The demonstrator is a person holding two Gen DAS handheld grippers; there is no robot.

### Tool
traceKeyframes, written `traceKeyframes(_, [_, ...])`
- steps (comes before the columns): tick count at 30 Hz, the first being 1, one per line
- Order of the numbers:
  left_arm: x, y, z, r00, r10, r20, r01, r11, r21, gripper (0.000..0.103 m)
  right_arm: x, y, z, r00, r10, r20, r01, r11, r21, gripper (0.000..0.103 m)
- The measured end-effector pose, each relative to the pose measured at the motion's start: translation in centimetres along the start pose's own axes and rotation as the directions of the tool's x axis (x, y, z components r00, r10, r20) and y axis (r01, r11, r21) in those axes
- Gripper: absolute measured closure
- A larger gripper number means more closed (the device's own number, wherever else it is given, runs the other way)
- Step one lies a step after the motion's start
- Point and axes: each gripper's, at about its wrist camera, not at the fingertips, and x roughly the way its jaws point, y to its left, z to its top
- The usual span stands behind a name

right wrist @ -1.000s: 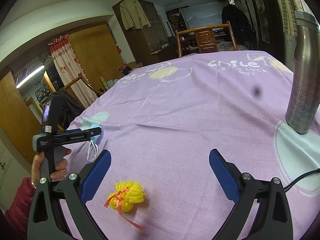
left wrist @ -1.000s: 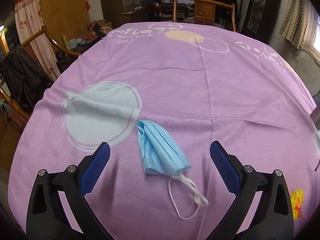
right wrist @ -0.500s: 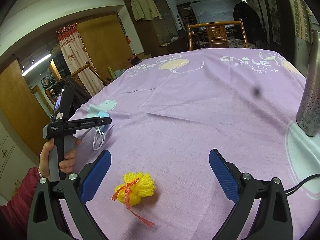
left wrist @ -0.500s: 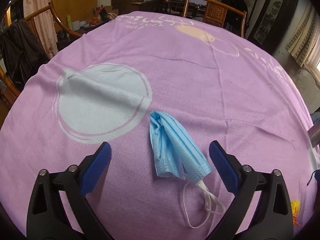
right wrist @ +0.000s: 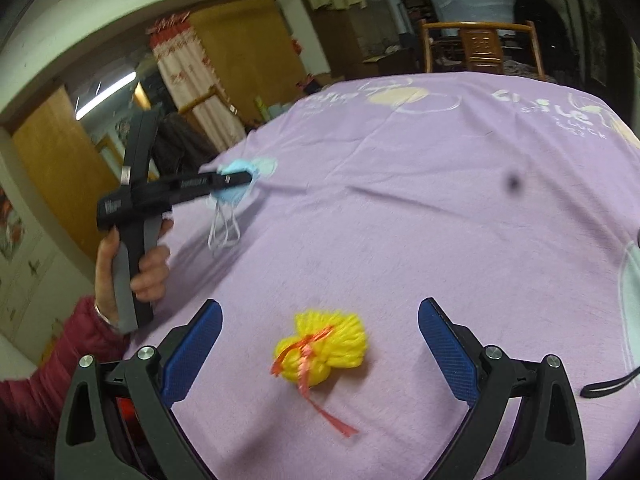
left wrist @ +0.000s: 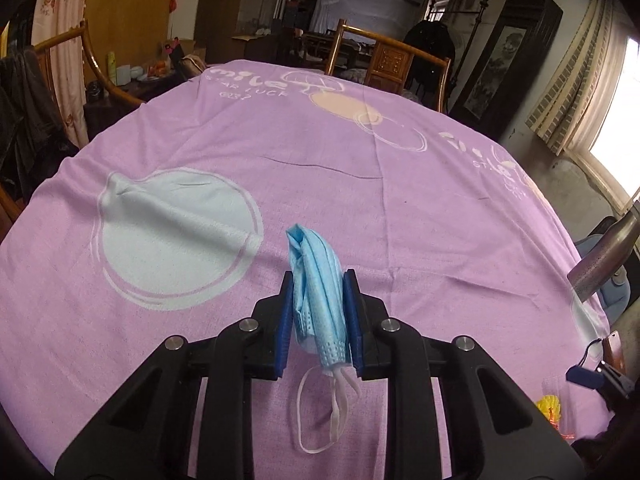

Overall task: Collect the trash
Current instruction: 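Grasp the blue face mask with the left gripper while the right grasps the yellow yarn ball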

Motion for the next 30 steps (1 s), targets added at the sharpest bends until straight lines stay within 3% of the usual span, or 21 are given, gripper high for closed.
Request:
traceKeyframes(5, [0.0,-0.1,-0.1,1.0,-0.004,-0.005,0.004,1.0,0.005,0.078,1.4,2.0,-0.5,0.997,-0.039,-0.066,0.031,0.994,-0.109,0.007])
traceKeyframes(8, [0.1,-0.3,-0.3,1.0,-0.003,-0.008,0.003,1.0,0.015,0.078,1.7,1.6,-0.4,0.996,-0.043,-0.08,0.036,0.996,-0.087,0.008])
traceKeyframes(12, [0.2,-0.5,-0.3,1.0,0.0,-0.014,0.001,1.0,0.026,0.078,2.3,1.6,-0.3,0.993,-0.041,-0.107,0.032,0.996,-0.08,0.018])
traceKeyframes(14, [0.2,-0.6,-0.3,1.0,0.001,-0.016,0.0,1.0,0.028,0.078,2.8,1.6,-0.3,0.99,-0.041,-0.136,0.031,0.996,-0.08,0.026])
traceKeyframes(15, [0.3,-0.6,-0.3,1.0,0.001,-0.017,0.0,1.0,0.027,0.078,3.0,1.6,-0.3,0.988,-0.038,-0.148,0.027,0.997,-0.077,0.037])
traceKeyframes(16, [0.3,-0.6,-0.2,1.0,0.002,-0.019,-0.001,1.0,0.027,0.078,3.4,1.5,-0.3,0.985,-0.026,-0.168,0.014,0.998,-0.069,0.06])
traceKeyframes(18, [0.4,-0.6,-0.2,1.0,0.001,-0.022,-0.001,1.0,0.027,0.078,3.0,1.2,-0.3,0.988,-0.002,-0.154,-0.005,0.999,-0.049,0.07])
traceKeyframes(22, [0.0,-0.6,-0.3,1.0,-0.002,-0.006,0.002,0.999,0.032,0.078,1.2,1.1,-0.2,0.996,0.07,-0.047,-0.071,0.997,-0.026,0.071])
traceKeyframes(25, [-1.0,-0.6,-0.5,1.0,-0.02,0.016,0.02,0.999,0.028,0.078,1.0,1.1,-0.1,0.997,0.076,-0.031,-0.076,0.997,-0.027,0.071])
traceKeyframes(30, [-4.5,0.5,-1.4,0.998,0.008,0.057,-0.01,1.0,0.022,0.078,0.8,0.6,0.1,0.998,0.061,-0.008,-0.061,0.998,-0.004,0.071])
